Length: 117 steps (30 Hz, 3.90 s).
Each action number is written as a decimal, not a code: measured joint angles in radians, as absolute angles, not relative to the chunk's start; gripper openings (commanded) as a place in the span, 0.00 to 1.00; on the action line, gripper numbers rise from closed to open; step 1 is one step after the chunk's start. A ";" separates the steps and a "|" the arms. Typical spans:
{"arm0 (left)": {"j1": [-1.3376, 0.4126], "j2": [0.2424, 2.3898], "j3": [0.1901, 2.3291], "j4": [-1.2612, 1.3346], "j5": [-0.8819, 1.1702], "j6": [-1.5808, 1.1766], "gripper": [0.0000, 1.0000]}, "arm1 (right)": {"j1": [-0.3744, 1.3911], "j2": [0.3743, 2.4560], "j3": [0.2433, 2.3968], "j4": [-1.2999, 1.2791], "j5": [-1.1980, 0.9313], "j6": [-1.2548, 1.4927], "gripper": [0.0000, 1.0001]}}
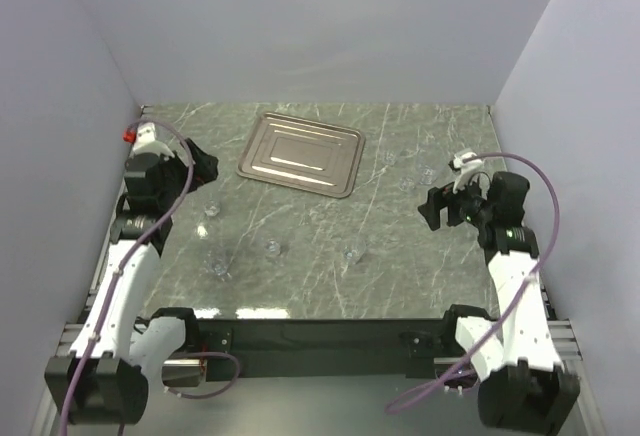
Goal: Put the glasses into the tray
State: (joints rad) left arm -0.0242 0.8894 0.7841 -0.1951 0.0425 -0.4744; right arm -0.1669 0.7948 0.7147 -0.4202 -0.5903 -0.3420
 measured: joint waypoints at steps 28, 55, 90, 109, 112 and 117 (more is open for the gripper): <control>0.241 1.921 1.496 -0.420 0.126 -0.691 0.51 | -0.167 0.712 0.725 -0.535 -0.634 -0.441 0.89; 0.207 2.032 1.591 -0.437 0.096 -0.603 0.00 | -0.168 0.693 0.714 -0.535 -0.609 -0.441 0.89; -0.088 2.441 2.182 -0.521 0.225 -0.607 0.05 | -0.169 0.678 0.712 -0.535 -0.591 -0.444 0.89; -0.105 2.431 2.186 -0.509 0.194 -0.642 0.64 | -0.171 0.675 0.712 -0.535 -0.591 -0.445 0.89; -0.105 2.347 2.119 -0.491 0.194 -0.626 0.69 | -0.171 0.673 0.711 -0.534 -0.596 -0.453 0.89; -0.104 2.071 1.906 -0.419 0.169 -0.566 0.76 | -0.171 0.648 0.685 -0.534 -0.680 -0.517 0.90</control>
